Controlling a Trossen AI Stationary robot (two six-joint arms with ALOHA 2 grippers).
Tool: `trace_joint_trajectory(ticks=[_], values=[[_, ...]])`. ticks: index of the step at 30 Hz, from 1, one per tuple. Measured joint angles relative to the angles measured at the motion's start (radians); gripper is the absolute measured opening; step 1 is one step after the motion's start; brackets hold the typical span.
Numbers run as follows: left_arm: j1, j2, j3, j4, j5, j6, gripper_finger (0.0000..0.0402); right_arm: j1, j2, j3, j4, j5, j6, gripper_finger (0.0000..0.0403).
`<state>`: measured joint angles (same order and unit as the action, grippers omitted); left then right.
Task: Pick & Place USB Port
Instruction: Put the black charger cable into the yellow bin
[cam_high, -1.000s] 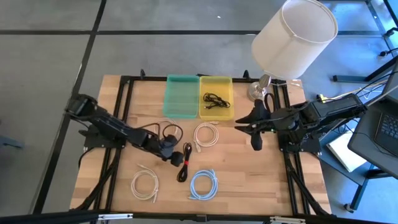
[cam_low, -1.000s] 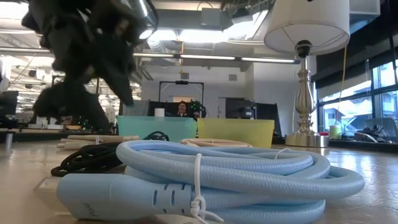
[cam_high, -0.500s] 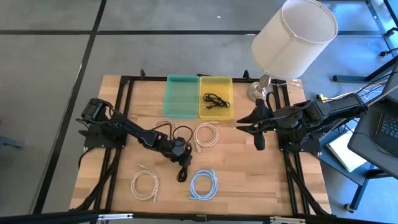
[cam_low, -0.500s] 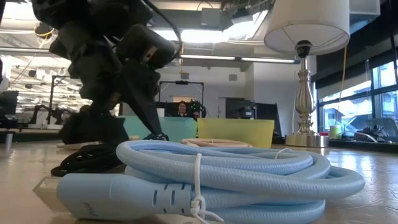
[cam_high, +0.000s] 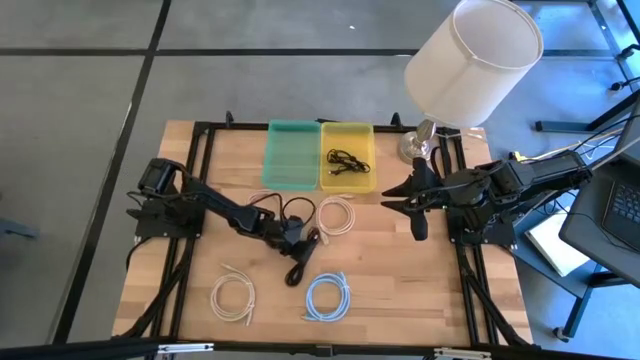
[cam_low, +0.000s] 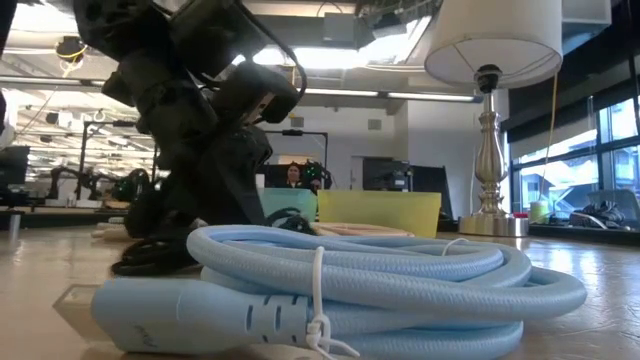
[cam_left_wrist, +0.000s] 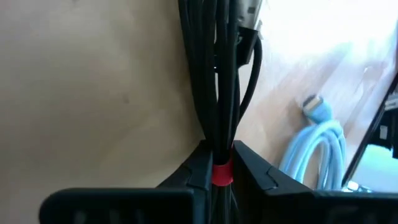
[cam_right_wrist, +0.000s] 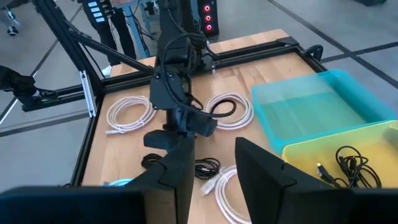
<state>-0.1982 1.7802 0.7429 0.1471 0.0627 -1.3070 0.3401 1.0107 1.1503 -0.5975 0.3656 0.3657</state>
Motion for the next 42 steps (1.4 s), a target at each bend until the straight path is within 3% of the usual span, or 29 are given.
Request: trace_joint_trajectory(ticks=[6,14,19,23,26,30,37,42], values=[[-0.013,-0.059,0.002,-0.026,-0.019,0.028,0.0029,0.0,0.0,0.0,-0.002,0.0,0.001,0.0118],[-0.057,-0.364,0.003,-0.193,-0.12,0.073,0.0029,-0.002,0.0,-0.001,-0.017,0.0,0.021,0.0118],[-0.034,-0.574,0.006,-0.057,-0.282,0.264,0.0029,-0.003,0.003,-0.001,-0.01,0.0,0.022,0.0118],[0.039,-0.685,0.007,0.11,-0.312,0.498,0.0029,-0.004,0.01,-0.001,0.039,0.002,0.02,0.0118],[0.125,-0.712,0.008,0.231,-0.24,0.619,0.0029,-0.016,0.031,-0.001,0.134,0.014,-0.009,0.0118],[0.231,-0.691,0.017,0.402,-0.07,0.665,0.0029,-0.044,0.079,-0.001,0.264,0.015,-0.095,0.0118],[0.305,-0.582,0.174,0.391,0.174,0.71,0.0029,-0.109,0.148,-0.001,0.359,0.006,-0.161,0.0154],[0.33,-0.482,0.302,0.309,0.276,0.776,0.0029,-0.157,0.169,-0.001,0.482,-0.075,-0.161,0.0201]])
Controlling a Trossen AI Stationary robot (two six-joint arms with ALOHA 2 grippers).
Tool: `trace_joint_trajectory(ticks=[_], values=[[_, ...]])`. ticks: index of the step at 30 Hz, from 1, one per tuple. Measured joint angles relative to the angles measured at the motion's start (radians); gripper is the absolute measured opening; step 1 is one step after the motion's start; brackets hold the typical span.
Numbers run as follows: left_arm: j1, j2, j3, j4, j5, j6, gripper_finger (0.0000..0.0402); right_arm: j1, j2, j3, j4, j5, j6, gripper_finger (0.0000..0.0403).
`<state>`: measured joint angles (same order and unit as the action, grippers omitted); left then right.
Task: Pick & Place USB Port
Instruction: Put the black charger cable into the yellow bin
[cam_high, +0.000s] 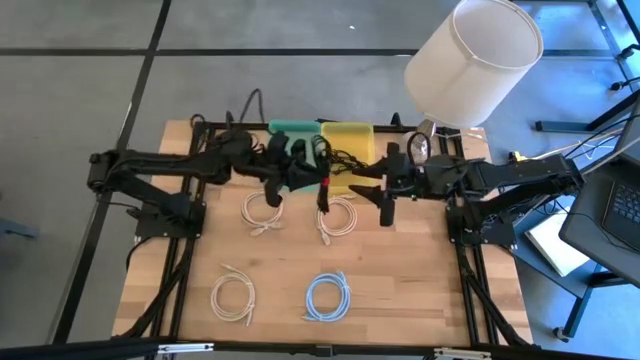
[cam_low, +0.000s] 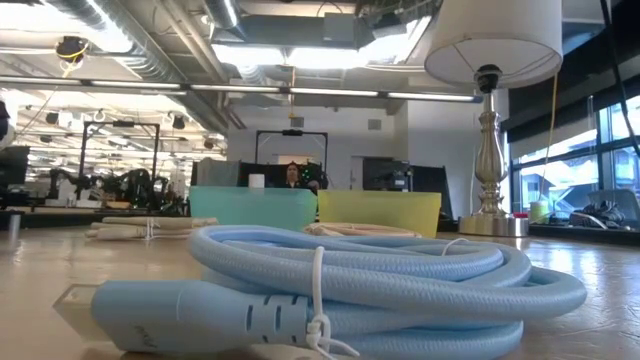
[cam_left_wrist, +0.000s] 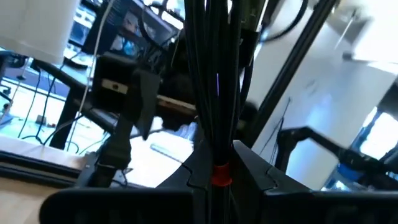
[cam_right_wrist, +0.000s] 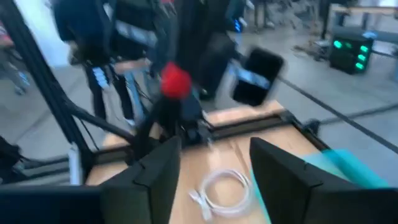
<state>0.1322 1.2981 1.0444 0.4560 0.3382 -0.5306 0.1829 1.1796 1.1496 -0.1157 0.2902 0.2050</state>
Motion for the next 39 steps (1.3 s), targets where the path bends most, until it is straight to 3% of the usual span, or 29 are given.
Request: trace_joint_trajectory(ticks=[4,10,28,34,39], values=[[0.033,0.064,0.078,-0.056,0.067,0.038,0.0029,-0.015,0.019,0.0,0.095,-0.055,0.0,0.0222],[0.087,0.11,0.138,-0.057,0.153,0.058,0.0029,-0.015,0.031,0.0,0.113,-0.058,0.027,0.0226],[0.115,0.11,0.152,-0.041,0.202,0.072,0.0029,-0.089,0.116,0.001,0.249,-0.113,0.019,0.0187],[0.114,0.112,0.152,-0.044,0.205,0.074,0.0029,-0.109,0.116,0.001,0.25,-0.118,0.016,0.0134],[0.116,0.111,0.152,-0.044,0.209,0.074,0.0029,-0.113,0.116,0.001,0.247,-0.118,-0.013,0.0024]])
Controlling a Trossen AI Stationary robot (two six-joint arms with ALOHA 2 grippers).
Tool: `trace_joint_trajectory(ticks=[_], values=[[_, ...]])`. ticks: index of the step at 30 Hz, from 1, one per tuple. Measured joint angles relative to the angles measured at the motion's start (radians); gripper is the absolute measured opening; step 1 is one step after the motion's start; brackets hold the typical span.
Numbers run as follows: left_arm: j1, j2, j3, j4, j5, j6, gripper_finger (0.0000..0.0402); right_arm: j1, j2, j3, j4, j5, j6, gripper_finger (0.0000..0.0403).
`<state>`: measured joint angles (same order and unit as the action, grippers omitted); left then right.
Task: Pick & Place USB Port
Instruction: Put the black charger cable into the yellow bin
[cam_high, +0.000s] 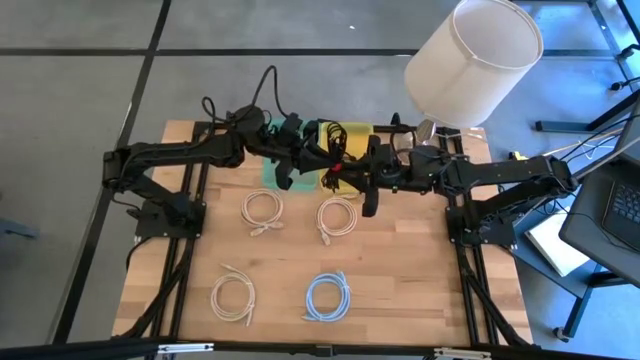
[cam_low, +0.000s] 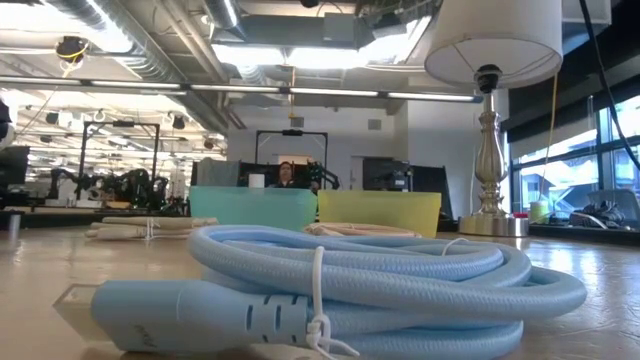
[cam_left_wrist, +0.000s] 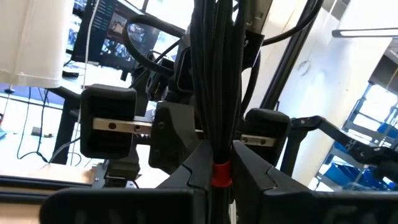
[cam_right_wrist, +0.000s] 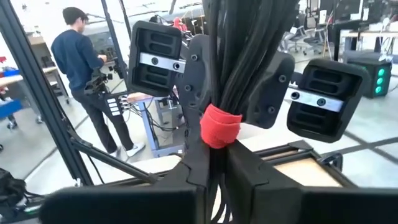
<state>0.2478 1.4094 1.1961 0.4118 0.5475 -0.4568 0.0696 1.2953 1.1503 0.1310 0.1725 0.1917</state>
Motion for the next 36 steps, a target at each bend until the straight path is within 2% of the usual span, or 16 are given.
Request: trace_joint_trajectory(ticks=[3,9,15,18,23,27,32,36], values=[[0.0,0.0,0.0,0.0,0.002,0.0,0.0042,0.0,0.0,0.0,0.0,0.007,-0.017,0.0024],[-0.001,-0.005,0.0,0.003,0.008,-0.001,0.0137,0.0,-0.005,0.0,-0.016,0.028,-0.07,0.0024],[0.015,-0.062,-0.001,-0.061,0.053,0.008,0.0213,0.0,-0.088,-0.001,-0.148,0.165,-0.096,0.0022],[0.033,-0.121,0.0,-0.186,0.061,0.041,0.0237,0.016,-0.147,-0.001,-0.242,0.275,-0.099,0.0022],[0.07,-0.249,0.0,-0.442,0.003,0.136,0.0246,0.027,-0.213,0.0,-0.472,0.357,0.057,0.0022],[0.084,-0.335,0.0,-0.584,-0.098,0.203,0.0242,0.016,-0.178,0.0,-0.615,0.367,0.171,0.0022],[0.081,-0.416,0.0,-0.605,-0.189,0.243,0.0242,-0.061,-0.08,0.0,-0.65,0.298,0.191,0.0022],[0.082,-0.448,0.0,-0.616,-0.231,0.243,0.0241,-0.15,0.01,0.0,-0.65,0.16,0.193,0.0022]])
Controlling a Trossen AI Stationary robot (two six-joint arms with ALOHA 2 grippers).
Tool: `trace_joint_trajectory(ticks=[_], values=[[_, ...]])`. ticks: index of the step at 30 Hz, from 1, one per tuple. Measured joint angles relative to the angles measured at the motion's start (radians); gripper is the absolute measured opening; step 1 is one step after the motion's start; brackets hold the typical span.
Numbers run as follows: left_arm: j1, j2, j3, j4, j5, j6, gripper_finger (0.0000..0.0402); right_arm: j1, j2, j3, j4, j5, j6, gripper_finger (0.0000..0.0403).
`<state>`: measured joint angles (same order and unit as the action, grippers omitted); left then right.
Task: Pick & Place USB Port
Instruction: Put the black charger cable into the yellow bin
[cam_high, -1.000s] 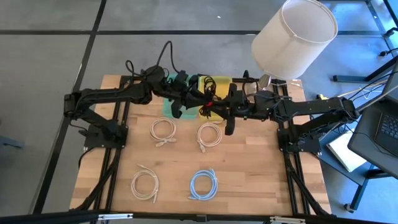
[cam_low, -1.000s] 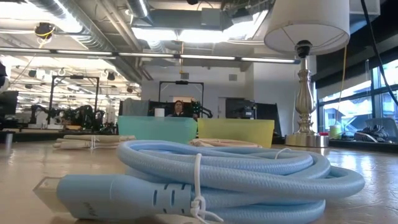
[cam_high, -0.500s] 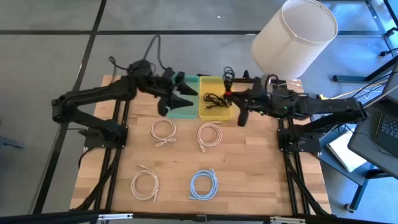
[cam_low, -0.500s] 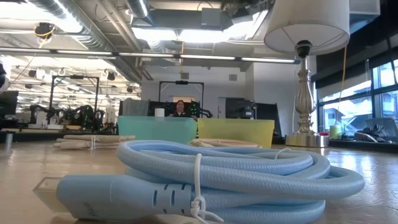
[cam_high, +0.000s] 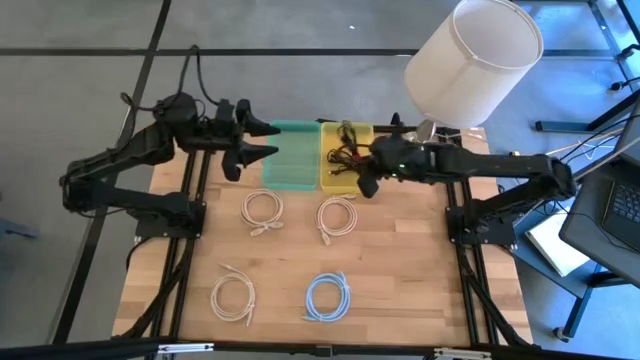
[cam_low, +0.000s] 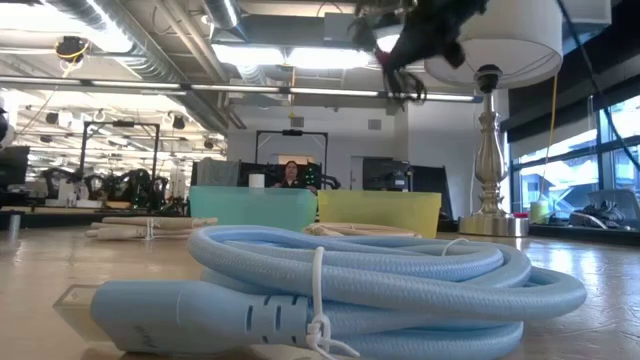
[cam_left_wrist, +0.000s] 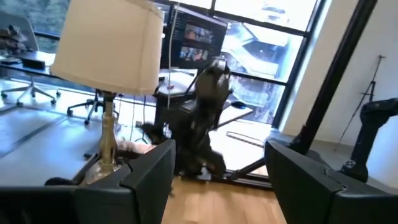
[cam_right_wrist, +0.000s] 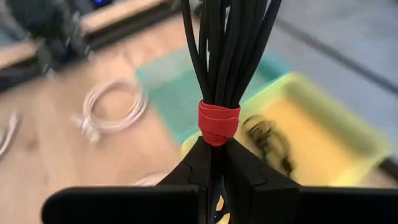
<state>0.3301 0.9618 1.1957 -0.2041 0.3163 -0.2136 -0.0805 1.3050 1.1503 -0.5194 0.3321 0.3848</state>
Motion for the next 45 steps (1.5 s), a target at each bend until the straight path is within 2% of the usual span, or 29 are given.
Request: trace_joint_trajectory(ticks=[3,11,15,19,23,28,41,43,45], values=[[-0.001,-0.01,0.0,-0.008,0.0,0.0,0.0241,-0.061,0.06,0.0,0.007,-0.092,-0.014,0.0022],[0.0,-0.006,0.0,-0.055,-0.001,0.0,0.0241,-0.221,0.185,0.0,0.045,-0.231,-0.051,0.0022],[-0.001,-0.006,0.0,-0.067,-0.001,0.0,0.0241,-0.292,0.231,0.0,0.047,-0.25,-0.072,0.0022],[-0.001,-0.006,0.0,-0.067,0.0,0.0,0.0241,-0.351,0.285,0.0,0.05,-0.341,-0.075,0.0022],[-0.001,-0.006,0.0,-0.066,0.0,0.0,0.0241,-0.38,0.342,0.0,0.054,-0.362,-0.098,0.0022],[-0.001,-0.006,0.0,-0.066,0.002,-0.008,0.0241,-0.414,0.414,0.0,0.082,-0.438,-0.102,0.0022],[-0.002,-0.006,0.0,-0.066,0.019,-0.036,0.0242,-0.45,0.55,0.0,0.085,-0.501,-0.134,0.0022],[-0.008,-0.006,0.0,-0.066,0.02,-0.036,0.0242,-0.45,0.544,0.0,0.108,-0.499,-0.152,0.0034],[-0.017,-0.006,0.0,-0.066,0.022,-0.036,0.0241,-0.449,0.521,0.0,0.124,-0.478,-0.165,0.0066]])
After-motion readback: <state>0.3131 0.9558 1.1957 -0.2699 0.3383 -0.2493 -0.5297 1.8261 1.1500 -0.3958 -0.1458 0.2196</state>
